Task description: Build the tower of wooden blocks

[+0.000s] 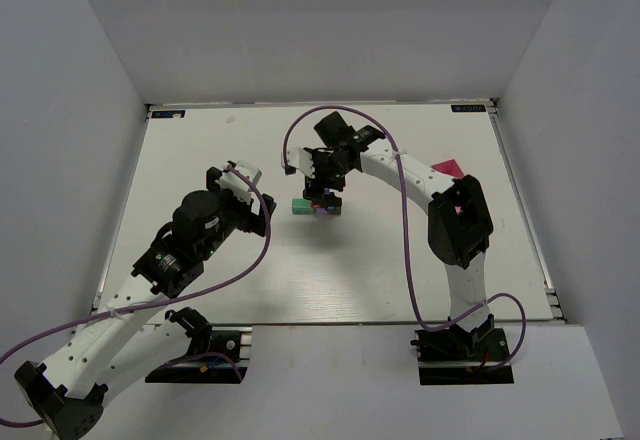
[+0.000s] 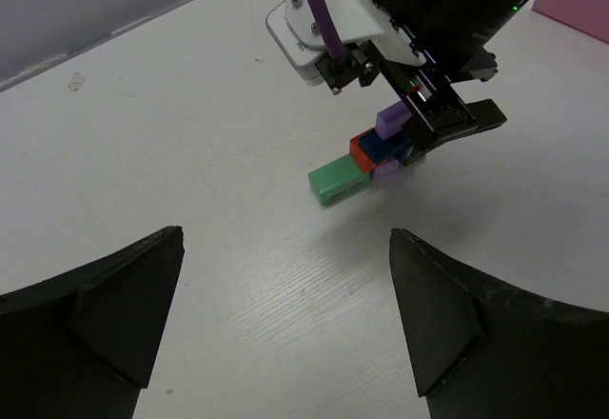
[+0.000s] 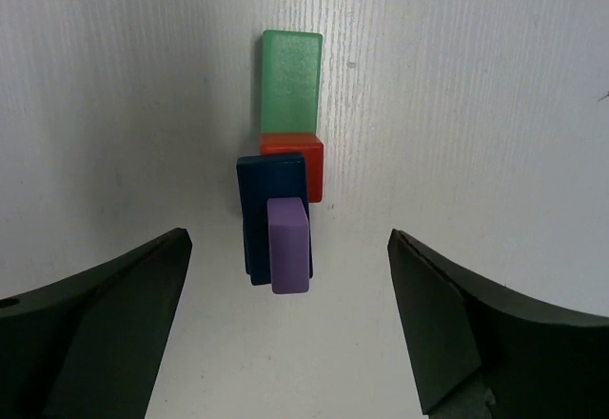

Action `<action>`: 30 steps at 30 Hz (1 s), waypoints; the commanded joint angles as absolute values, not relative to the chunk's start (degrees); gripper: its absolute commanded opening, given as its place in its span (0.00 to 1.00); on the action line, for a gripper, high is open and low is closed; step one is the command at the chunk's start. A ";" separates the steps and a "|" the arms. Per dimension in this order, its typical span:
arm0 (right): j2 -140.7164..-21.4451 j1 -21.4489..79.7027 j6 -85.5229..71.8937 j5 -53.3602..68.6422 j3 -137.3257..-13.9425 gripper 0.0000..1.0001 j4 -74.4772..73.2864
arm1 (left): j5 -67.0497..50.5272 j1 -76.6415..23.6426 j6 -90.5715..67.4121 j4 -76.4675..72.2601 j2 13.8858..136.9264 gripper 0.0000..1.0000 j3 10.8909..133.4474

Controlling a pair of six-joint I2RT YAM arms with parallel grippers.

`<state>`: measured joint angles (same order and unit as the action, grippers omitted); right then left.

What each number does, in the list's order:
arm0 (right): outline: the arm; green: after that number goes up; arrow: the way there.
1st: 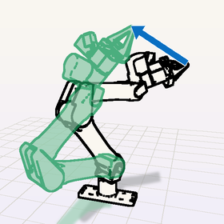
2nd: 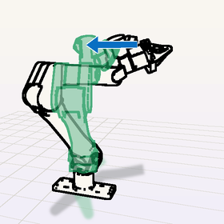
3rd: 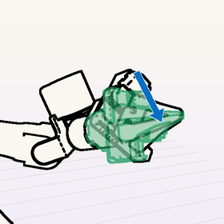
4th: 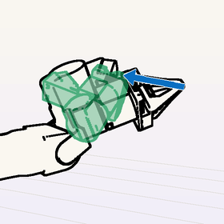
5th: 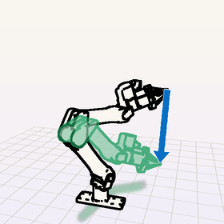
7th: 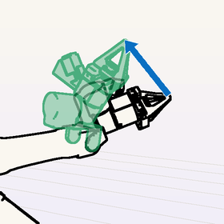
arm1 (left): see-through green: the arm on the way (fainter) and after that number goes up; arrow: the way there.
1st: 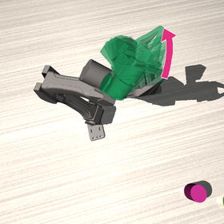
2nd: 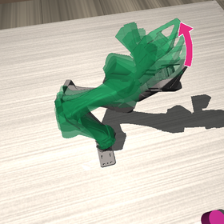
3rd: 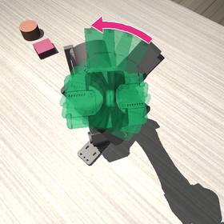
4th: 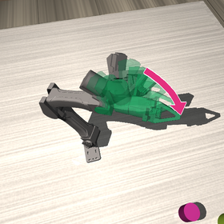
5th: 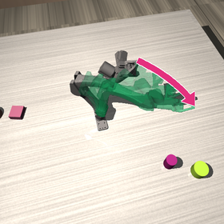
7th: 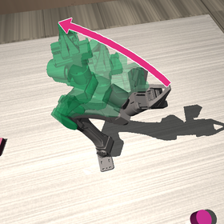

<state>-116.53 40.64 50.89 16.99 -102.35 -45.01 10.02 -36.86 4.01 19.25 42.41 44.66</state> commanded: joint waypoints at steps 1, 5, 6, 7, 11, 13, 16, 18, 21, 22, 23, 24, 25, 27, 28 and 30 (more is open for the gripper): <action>-115.84 40.96 50.63 17.49 -103.10 0.90 -44.21 | 9.40 -36.56 3.60 18.63 41.57 0.99 44.65; -115.31 40.78 50.36 17.40 -102.74 0.90 -43.68 | 9.40 -36.56 3.60 18.63 41.57 0.99 44.65; -115.23 40.69 50.45 17.32 -102.74 0.90 -43.77 | 9.40 -36.56 3.60 18.63 41.57 0.99 44.65; -114.79 40.69 50.19 17.05 -102.66 0.90 -43.77 | 9.40 -36.56 3.60 18.63 41.57 0.99 44.65; -111.81 39.91 49.92 16.53 -101.08 0.90 -42.81 | 9.40 -36.56 3.60 18.63 41.57 0.99 44.65; -109.61 39.64 49.75 16.78 -98.62 0.90 -42.10 | 9.40 -36.56 3.60 18.63 41.57 0.99 44.65; -104.60 38.50 49.66 17.05 -93.11 0.90 -40.35 | 9.40 -36.56 3.60 18.63 41.57 0.99 44.12; -100.21 37.27 49.31 16.96 -90.98 0.90 -38.51 | 9.40 -36.56 3.60 18.11 41.57 0.99 44.12; -94.76 35.60 48.34 16.70 -85.09 0.90 -36.30 | 8.35 -36.56 3.60 17.58 41.57 0.99 43.60; -92.40 34.99 47.64 16.53 -81.34 0.90 -35.60 | 7.48 -36.56 4.13 17.06 41.57 0.99 43.59; -90.20 34.55 46.42 15.39 -80.08 0.90 -34.99 | 6.60 -36.56 4.13 17.05 41.57 0.99 43.07; -88.96 33.67 44.41 14.77 -77.11 0.90 -31.85 | 5.90 -36.56 4.13 16.53 42.36 0.99 43.07; -86.25 33.23 43.43 14.24 -75.51 0.90 -30.51 | 4.76 -36.56 4.65 16.52 42.89 0.99 43.07; -80.36 31.74 38.44 11.35 -69.20 0.90 -24.90 | 4.22 -36.56 4.66 16.52 44.47 0.99 43.07; -79.20 31.21 37.19 10.29 -67.52 0.90 -23.66 | 3.35 -36.56 4.66 16.52 44.47 0.99 43.07; -73.87 29.81 31.65 5.64 -61.54 0.90 -18.92 | 1.68 -36.56 4.13 16.52 45.87 0.99 43.07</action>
<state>-79.68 31.57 40.42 11.49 -66.57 -27.88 5.28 -36.86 4.25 17.52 44.88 43.55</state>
